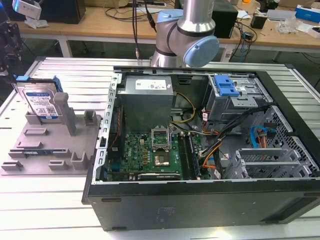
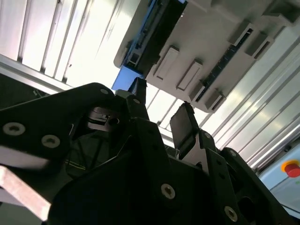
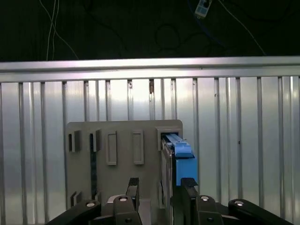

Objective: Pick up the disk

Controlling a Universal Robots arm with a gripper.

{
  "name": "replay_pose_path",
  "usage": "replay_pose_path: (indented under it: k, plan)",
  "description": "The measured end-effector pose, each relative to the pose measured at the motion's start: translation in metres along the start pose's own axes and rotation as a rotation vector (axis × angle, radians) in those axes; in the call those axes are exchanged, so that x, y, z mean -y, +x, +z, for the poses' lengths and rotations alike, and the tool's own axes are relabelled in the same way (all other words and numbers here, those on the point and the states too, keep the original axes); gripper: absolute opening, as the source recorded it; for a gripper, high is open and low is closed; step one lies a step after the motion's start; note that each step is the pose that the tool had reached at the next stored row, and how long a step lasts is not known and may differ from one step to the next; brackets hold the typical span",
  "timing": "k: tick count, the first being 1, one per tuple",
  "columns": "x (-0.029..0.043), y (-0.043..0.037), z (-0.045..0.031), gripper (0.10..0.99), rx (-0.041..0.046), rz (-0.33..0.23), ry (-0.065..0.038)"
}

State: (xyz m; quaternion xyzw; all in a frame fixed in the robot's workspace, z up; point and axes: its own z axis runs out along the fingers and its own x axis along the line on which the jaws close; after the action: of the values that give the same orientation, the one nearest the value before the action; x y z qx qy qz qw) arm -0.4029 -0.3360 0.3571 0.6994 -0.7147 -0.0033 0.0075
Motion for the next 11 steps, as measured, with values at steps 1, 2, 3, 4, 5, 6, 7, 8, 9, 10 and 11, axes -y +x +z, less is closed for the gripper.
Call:
replay_pose_path:
  k: [1, 2, 3, 4, 5, 6, 7, 8, 9, 10, 11]
  plan:
    - [-0.0011, -0.0033, 0.0003, 0.482, -0.0003, -0.001, 0.000]
    - [-0.0013, -0.0075, 0.0009, 0.482, -0.0023, -0.001, 0.000]
    - [-0.0013, -0.0100, 0.0014, 0.482, -0.0035, -0.001, 0.000]
    - [-0.0014, -0.0133, 0.0022, 0.482, -0.0053, -0.002, 0.000]
    - [-0.0015, -0.0155, 0.0026, 0.482, -0.0066, -0.002, 0.000]
    - [-0.0016, -0.0186, 0.0034, 0.482, -0.0081, -0.002, 0.000]
    - [-0.0017, -0.0207, 0.0040, 0.482, -0.0091, -0.003, 0.000]
    - [-0.0019, -0.0215, 0.0045, 0.482, -0.0109, -0.003, 0.000]
    - [-0.0019, -0.0215, 0.0045, 0.482, -0.0110, -0.003, 0.000]
    - [-0.0019, -0.0215, 0.0045, 0.482, -0.0111, -0.003, 0.000]
    - [-0.0019, -0.0215, 0.0045, 0.482, -0.0112, -0.003, 0.000]
